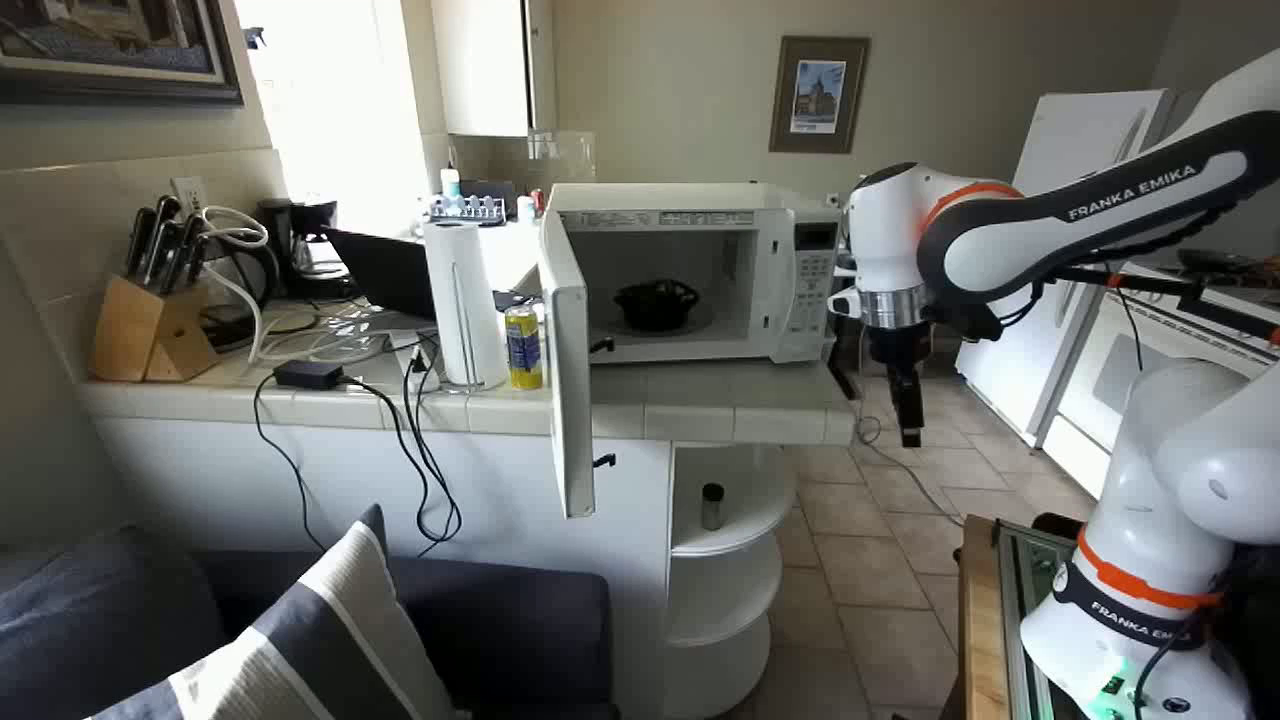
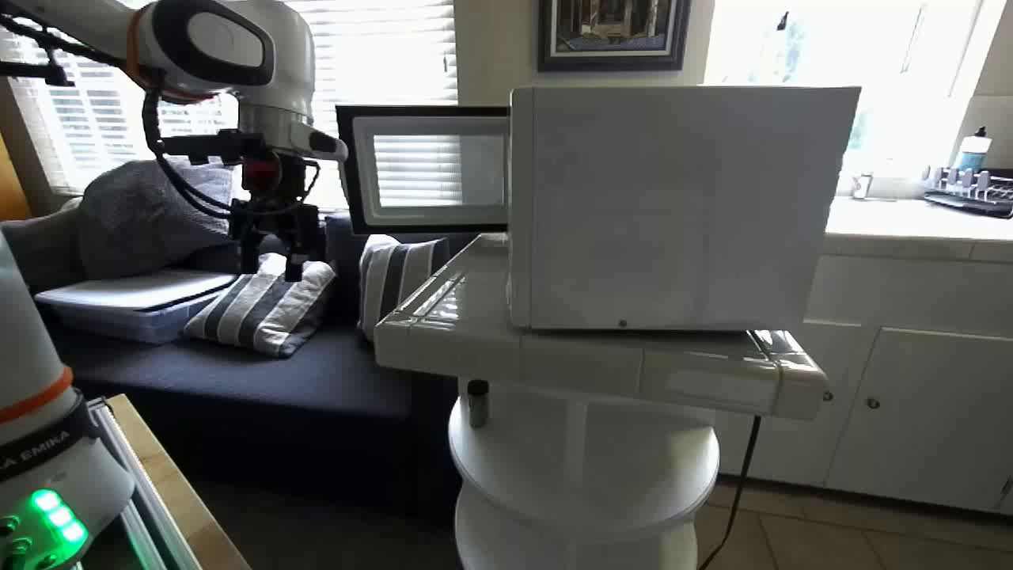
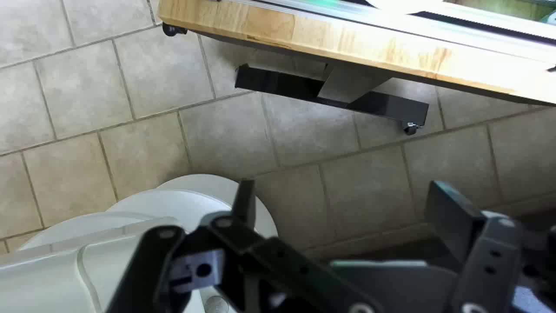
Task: Remove the black bowl from the microwave and put it on the microwave
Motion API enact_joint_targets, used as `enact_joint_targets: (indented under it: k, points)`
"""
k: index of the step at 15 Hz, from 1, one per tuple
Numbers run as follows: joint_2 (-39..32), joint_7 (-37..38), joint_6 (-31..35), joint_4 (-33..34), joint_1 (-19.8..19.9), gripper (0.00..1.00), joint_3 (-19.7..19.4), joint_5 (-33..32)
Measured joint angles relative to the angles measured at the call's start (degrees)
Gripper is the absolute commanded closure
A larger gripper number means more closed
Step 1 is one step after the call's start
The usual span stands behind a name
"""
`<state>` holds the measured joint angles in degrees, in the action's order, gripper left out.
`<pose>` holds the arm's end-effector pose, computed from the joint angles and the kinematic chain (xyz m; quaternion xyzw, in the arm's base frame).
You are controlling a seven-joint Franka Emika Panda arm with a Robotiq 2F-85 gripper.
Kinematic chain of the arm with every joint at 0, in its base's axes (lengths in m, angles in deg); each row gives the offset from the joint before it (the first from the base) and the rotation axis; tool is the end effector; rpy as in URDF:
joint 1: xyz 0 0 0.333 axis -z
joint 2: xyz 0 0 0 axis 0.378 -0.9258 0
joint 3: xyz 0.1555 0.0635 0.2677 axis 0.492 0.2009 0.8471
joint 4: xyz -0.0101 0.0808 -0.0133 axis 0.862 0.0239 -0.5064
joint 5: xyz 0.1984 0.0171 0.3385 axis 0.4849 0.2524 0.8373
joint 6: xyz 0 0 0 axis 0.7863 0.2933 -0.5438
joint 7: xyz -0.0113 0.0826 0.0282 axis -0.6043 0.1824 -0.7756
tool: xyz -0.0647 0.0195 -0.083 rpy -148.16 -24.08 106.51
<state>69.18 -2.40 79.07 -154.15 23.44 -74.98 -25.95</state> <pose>0.3060 -0.0329 0.3882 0.9836 0.1102 -0.1350 0.0466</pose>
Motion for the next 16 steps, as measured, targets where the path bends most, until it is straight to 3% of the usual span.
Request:
enact_joint_targets:
  k: [16]
  points:
    - [-0.1,-0.14,0.4,0.71,-0.06,0.0,0.0,-0.71]
